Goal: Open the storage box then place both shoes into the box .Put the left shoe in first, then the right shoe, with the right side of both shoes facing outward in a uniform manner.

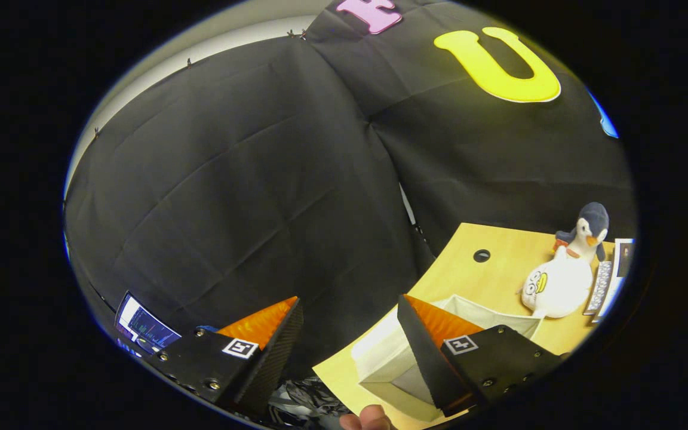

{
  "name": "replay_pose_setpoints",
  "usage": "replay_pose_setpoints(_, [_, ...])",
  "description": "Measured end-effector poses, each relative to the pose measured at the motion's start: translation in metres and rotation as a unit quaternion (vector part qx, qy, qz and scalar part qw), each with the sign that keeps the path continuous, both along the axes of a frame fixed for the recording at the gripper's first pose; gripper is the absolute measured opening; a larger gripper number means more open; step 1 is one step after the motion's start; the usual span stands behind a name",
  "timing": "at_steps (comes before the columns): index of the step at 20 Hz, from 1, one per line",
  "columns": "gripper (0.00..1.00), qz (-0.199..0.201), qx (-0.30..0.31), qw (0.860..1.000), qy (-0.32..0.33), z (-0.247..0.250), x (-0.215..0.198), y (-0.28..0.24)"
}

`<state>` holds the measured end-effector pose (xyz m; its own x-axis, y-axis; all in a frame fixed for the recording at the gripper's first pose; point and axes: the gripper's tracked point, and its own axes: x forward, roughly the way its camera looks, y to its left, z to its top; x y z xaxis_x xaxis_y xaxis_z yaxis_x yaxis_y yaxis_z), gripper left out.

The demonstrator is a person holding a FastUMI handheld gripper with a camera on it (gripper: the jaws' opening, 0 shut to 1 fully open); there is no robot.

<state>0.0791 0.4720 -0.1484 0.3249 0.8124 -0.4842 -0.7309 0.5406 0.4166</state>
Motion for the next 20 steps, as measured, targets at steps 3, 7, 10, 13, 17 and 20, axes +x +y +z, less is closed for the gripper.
replay_pose_setpoints(3, [0.98,-0.028,-0.013,1.0,-0.004,-0.008,0.008,-0.043])
replay_pose_setpoints(7, [0.97,-0.068,-0.035,0.997,0.01,-0.036,0.019,-0.104])
replay_pose_setpoints(10, [0.97,-0.098,-0.061,0.993,0.019,-0.061,0.028,-0.152])
replay_pose_setpoints(13, [0.97,-0.129,-0.08,0.988,0.04,-0.083,0.031,-0.194])
replay_pose_setpoints(17, [0.97,-0.153,-0.123,0.979,0.062,-0.119,0.028,-0.251])
replay_pose_setpoints(20, [0.97,-0.165,-0.163,0.969,0.09,-0.15,0.011,-0.288])
